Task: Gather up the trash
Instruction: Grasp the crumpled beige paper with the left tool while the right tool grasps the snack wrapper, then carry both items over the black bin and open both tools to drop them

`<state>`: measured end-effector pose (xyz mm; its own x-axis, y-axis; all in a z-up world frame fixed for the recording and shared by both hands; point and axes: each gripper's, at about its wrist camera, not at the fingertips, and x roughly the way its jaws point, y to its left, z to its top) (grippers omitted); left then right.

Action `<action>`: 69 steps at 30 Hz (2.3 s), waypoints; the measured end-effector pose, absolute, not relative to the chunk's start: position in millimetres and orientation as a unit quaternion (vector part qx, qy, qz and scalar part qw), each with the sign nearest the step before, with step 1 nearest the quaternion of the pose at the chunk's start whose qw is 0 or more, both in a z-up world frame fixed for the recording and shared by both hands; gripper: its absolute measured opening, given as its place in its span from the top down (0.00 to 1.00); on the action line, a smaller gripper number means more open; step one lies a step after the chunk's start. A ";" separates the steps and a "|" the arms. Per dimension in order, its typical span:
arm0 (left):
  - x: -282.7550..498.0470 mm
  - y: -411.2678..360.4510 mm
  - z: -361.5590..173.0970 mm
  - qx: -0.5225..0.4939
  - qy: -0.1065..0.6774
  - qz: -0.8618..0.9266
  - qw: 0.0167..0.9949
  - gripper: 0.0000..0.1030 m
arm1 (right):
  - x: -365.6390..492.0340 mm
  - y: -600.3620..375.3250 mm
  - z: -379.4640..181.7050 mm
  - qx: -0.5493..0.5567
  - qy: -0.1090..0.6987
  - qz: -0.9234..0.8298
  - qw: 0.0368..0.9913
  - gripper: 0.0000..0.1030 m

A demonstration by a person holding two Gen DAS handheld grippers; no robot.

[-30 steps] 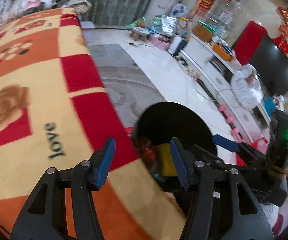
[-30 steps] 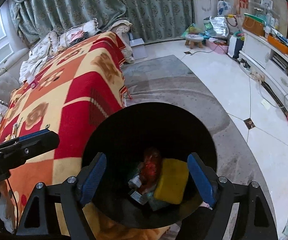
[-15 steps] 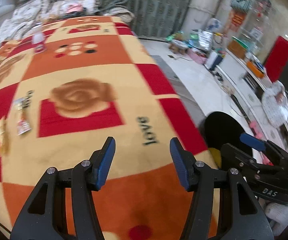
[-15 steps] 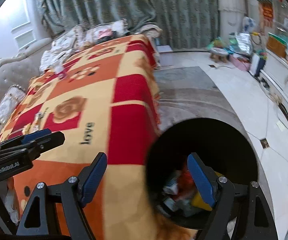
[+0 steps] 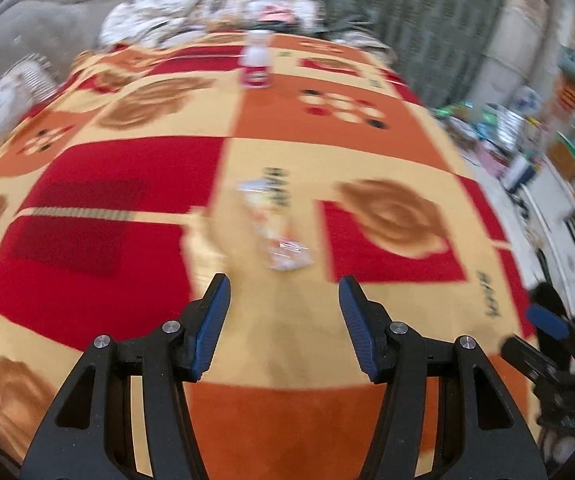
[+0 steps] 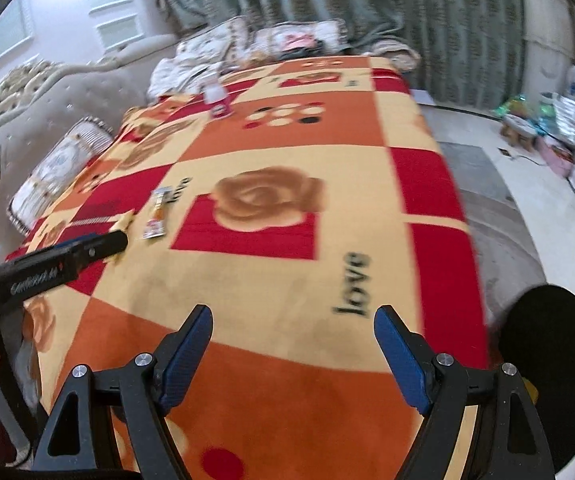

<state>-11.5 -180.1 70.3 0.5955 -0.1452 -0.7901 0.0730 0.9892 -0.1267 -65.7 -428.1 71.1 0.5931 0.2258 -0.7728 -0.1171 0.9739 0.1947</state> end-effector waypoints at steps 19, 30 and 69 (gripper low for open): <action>30.1 -107.2 45.0 -0.086 0.467 -0.058 0.878 0.88 | 42.6 -303.1 56.2 0.027 0.454 0.216 0.864 0.45; 12.4 -104.4 55.3 -0.089 0.456 -0.068 0.883 0.88 | 92.4 -238.3 25.0 -0.027 0.476 0.233 0.848 0.86; -86.9 -389.7 86.7 0.002 0.443 -0.294 0.847 0.88 | -116.6 -534.5 68.4 0.104 0.432 0.039 0.895 0.86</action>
<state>-86.9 -389.7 86.7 0.4346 -0.4956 -0.7520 0.4997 0.8273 -0.2565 -116.6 -534.5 68.4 0.6230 0.1596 -0.7658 0.0196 0.9755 0.2192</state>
